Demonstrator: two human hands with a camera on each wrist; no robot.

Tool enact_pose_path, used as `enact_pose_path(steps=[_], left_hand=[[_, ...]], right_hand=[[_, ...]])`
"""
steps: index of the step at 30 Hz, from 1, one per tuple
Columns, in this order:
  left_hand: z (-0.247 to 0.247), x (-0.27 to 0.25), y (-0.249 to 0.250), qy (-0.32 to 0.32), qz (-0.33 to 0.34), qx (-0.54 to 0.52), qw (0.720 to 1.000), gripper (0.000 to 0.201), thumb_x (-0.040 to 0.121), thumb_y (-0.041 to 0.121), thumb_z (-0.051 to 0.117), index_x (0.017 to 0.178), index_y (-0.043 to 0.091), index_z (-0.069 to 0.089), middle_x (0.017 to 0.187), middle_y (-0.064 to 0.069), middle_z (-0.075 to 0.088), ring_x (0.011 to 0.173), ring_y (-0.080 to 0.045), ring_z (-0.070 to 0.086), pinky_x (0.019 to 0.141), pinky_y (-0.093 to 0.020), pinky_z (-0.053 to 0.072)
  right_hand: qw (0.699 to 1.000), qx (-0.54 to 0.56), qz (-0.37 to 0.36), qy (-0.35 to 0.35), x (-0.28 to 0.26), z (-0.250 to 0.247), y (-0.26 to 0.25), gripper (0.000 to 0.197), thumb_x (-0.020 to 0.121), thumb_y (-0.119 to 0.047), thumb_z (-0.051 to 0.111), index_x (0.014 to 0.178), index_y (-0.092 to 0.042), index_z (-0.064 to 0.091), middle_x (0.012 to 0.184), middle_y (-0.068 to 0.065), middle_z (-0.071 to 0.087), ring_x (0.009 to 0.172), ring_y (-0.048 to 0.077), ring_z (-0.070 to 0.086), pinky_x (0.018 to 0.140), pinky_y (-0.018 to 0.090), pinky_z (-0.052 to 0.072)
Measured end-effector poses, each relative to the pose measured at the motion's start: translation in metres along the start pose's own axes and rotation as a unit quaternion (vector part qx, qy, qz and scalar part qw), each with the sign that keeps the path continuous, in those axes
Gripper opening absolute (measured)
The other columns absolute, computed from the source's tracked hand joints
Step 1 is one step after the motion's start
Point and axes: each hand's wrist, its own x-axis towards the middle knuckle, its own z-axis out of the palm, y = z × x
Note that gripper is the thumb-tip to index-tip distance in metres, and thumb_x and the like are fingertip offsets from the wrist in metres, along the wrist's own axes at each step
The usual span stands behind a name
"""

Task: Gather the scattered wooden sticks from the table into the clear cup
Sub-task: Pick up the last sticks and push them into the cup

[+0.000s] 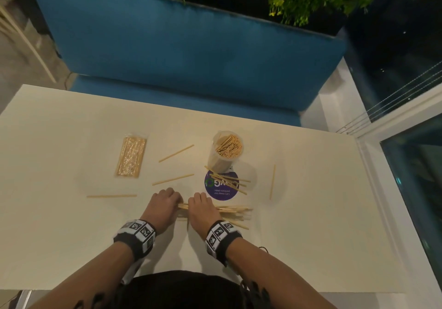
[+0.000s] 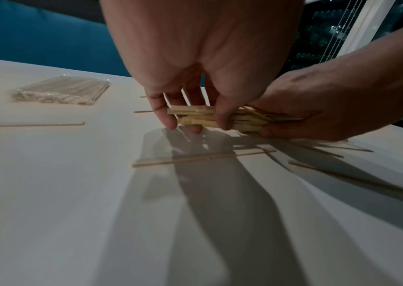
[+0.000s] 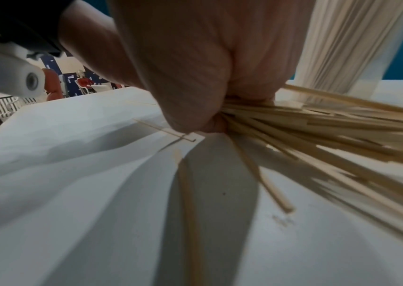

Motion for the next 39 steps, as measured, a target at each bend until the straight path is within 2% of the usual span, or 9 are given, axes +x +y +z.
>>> enact_pose_path(steps=[11, 15, 18, 20, 23, 29, 32, 36, 39], left_hand=[[-0.022, 0.012, 0.010, 0.008, -0.040, -0.229, 0.972, 0.025, 0.075, 0.012, 0.062, 0.098, 0.022, 0.067, 0.094, 0.005, 0.062, 0.086, -0.012, 0.061, 0.080, -0.028, 0.050], [-0.038, 0.016, 0.020, 0.030, -0.135, -0.348, 0.927, 0.028, 0.080, 0.009, 0.062, 0.103, 0.022, 0.071, 0.103, 0.007, 0.069, 0.096, -0.009, 0.064, 0.080, -0.020, 0.046], [-0.036, 0.026, 0.021, 0.062, -0.234, -0.406, 0.881, 0.022, 0.096, 0.028, 0.055, 0.109, 0.021, 0.071, 0.109, 0.003, 0.070, 0.101, -0.017, 0.065, 0.091, -0.036, 0.052], [-0.032, 0.036, 0.023, 0.040, -0.322, -0.484, 0.813, 0.040, 0.101, 0.042, 0.044, 0.107, 0.013, 0.071, 0.107, -0.008, 0.073, 0.098, -0.028, 0.068, 0.094, -0.049, 0.054], [-0.031, 0.043, 0.029, 0.015, -0.378, -0.581, 0.721, 0.053, 0.108, 0.035, 0.033, 0.106, -0.004, 0.069, 0.107, -0.022, 0.072, 0.096, -0.039, 0.068, 0.086, -0.045, 0.057], [-0.037, 0.041, 0.046, -0.029, -0.334, -0.579, 0.743, 0.055, 0.110, 0.035, 0.029, 0.109, 0.001, 0.072, 0.110, -0.020, 0.073, 0.099, -0.035, 0.070, 0.089, -0.044, 0.057], [-0.045, 0.036, 0.048, -0.017, -0.311, -0.641, 0.701, 0.053, 0.108, 0.043, 0.033, 0.121, 0.003, 0.065, 0.117, -0.017, 0.071, 0.102, -0.032, 0.067, 0.090, -0.041, 0.053], [-0.053, 0.029, 0.033, 0.011, -0.321, -0.748, 0.582, 0.066, 0.104, 0.056, 0.029, 0.131, 0.002, 0.054, 0.122, -0.022, 0.068, 0.117, -0.036, 0.064, 0.106, -0.050, 0.046], [-0.052, 0.035, 0.039, -0.050, -0.345, -0.741, 0.575, 0.067, 0.105, 0.055, 0.031, 0.131, -0.001, 0.055, 0.124, -0.025, 0.066, 0.118, -0.039, 0.062, 0.105, -0.051, 0.048]], right_hand=[[0.996, 0.083, 0.022, -0.003, -0.002, -0.026, 0.018, 0.023, 0.091, -0.004, 0.052, 0.114, -0.007, 0.047, 0.107, 0.015, 0.059, 0.094, 0.035, 0.059, 0.081, 0.045, 0.044], [0.988, 0.149, 0.038, -0.015, -0.002, -0.038, 0.025, 0.015, 0.094, -0.012, 0.046, 0.109, -0.008, 0.048, 0.102, 0.015, 0.063, 0.085, 0.038, 0.062, 0.069, 0.043, 0.043], [0.986, 0.150, 0.069, 0.004, 0.003, -0.047, 0.025, 0.022, 0.101, -0.029, 0.041, 0.103, -0.011, 0.052, 0.093, 0.012, 0.066, 0.073, 0.033, 0.059, 0.067, 0.043, 0.048], [0.990, 0.124, 0.066, 0.006, 0.007, -0.055, 0.024, 0.031, 0.103, -0.038, 0.043, 0.101, -0.011, 0.057, 0.091, 0.011, 0.067, 0.071, 0.030, 0.056, 0.066, 0.041, 0.046], [0.997, 0.062, 0.042, -0.020, 0.015, -0.069, 0.022, 0.025, 0.102, -0.029, 0.049, 0.101, -0.011, 0.066, 0.096, 0.012, 0.069, 0.084, 0.031, 0.066, 0.068, 0.038, 0.043], [0.998, 0.037, 0.044, -0.032, 0.023, -0.086, 0.013, 0.020, 0.097, -0.020, 0.054, 0.107, -0.012, 0.069, 0.101, 0.010, 0.070, 0.091, 0.029, 0.070, 0.071, 0.037, 0.044], [0.993, 0.097, 0.065, -0.025, 0.021, -0.090, 0.014, 0.024, 0.097, -0.021, 0.053, 0.110, -0.011, 0.069, 0.103, 0.012, 0.070, 0.092, 0.031, 0.069, 0.073, 0.038, 0.048], [0.963, 0.250, 0.098, 0.023, 0.021, -0.102, 0.028, 0.027, 0.099, -0.026, 0.048, 0.079, -0.015, 0.063, 0.081, 0.012, 0.068, 0.072, 0.029, 0.065, 0.063, 0.034, 0.048], [0.861, 0.467, 0.113, 0.169, 0.012, -0.129, 0.037, 0.052, 0.106, -0.034, 0.051, 0.057, -0.017, 0.044, 0.053, 0.003, 0.043, 0.048, 0.014, 0.036, 0.048, 0.028, 0.031]])
